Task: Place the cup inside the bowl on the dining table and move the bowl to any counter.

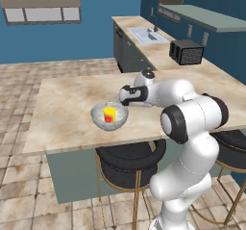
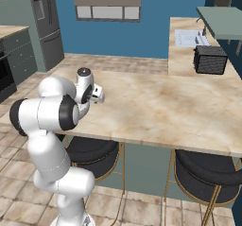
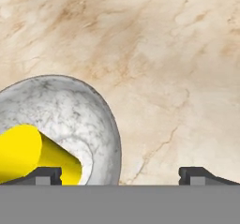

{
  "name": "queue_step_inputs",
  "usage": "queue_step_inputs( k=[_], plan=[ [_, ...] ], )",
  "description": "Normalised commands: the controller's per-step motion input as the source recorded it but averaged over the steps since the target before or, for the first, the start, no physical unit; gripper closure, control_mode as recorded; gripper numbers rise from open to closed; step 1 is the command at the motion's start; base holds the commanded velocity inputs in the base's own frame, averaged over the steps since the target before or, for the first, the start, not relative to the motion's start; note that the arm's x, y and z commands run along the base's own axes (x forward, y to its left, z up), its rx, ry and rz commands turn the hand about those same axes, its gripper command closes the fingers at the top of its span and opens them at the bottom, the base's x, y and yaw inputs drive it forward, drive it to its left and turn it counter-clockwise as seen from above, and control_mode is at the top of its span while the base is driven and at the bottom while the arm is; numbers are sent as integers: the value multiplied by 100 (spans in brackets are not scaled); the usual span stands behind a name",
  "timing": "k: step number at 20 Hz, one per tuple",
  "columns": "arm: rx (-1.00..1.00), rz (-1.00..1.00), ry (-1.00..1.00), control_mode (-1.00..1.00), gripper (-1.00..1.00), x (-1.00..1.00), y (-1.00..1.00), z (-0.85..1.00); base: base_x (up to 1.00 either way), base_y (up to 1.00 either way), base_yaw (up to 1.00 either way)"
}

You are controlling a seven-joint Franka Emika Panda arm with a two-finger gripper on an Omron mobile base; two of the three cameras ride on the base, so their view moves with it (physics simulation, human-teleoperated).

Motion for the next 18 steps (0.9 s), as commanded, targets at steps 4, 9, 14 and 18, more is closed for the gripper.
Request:
queue_step_inputs(
  k=[4, 9, 14, 18],
  plan=[
    [7, 0, 0, -100, -100, 0, -17, 0, 0, 0, 0],
    [9, 1, 0, -100, -100, 0, 0, 0, 0, 0, 0],
    [6, 6, 0, -100, -100, 0, 0, 0, 0, 0, 0],
    [1, 8, 0, -100, -100, 0, 0, 0, 0, 0, 0]
  ],
)
